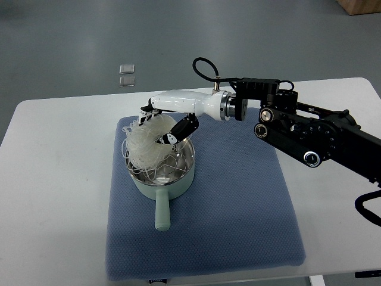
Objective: Put vermicelli into pot with right hand
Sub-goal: 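Lower the vermicelli into the steel pot and open the right hand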
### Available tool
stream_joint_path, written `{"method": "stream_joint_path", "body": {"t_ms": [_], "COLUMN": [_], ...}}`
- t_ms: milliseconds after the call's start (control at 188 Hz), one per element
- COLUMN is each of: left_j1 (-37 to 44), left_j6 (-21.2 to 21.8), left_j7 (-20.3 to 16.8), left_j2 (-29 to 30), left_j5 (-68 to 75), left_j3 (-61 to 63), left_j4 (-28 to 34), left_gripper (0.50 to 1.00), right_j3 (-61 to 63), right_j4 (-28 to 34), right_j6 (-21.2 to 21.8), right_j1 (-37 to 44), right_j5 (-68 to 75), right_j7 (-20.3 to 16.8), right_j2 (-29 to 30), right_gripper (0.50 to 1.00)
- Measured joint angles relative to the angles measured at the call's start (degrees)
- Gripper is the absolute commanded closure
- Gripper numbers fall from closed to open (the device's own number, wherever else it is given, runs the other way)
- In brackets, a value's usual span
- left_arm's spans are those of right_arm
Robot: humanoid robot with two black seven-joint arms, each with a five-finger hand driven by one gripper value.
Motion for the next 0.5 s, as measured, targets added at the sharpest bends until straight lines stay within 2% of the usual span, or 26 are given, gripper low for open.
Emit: {"method": "stream_joint_path", "body": {"t_ms": [69,122,192,271,367,500], "left_j1": [0.0,0.0,0.0,0.0,0.0,0.0], "left_j6": [0.0,0.0,0.0,0.0,0.0,0.0], "left_j7": [0.0,0.0,0.0,0.0,0.0,0.0], "left_j2": [0.0,0.0,0.0,0.0,0.0,0.0], "left_j5": [0.0,0.0,0.0,0.0,0.0,0.0], "left_j3": [0.0,0.0,0.0,0.0,0.0,0.0], "left_j4": [0.0,0.0,0.0,0.0,0.0,0.0], "left_gripper": [0.500,0.500,0.500,0.500,0.500,0.500], "right_j3": [-0.3,-0.3,-0.4,-0.4,-0.3,-0.2], "right_j4": [0.0,0.0,-0.2,-0.5,-0.7,-0.8], "right_j6": [-0.1,-0.3,-0.4,-0.8,-1.4,-1.7], "right_j1": [-0.7,-1.2,-1.6,-2.0,-2.1,-2.3], "right_j5": [-0.1,-0.2,-0.2,-0.2,-0.1,0.0], "right_j7": [0.0,0.0,0.0,0.0,0.0,0.0], "right_j2": [0.2,0.2,0.3,0.4,0.4,0.4], "right_gripper": [0.948,0.908,0.810,0.720,0.675,0.648]}}
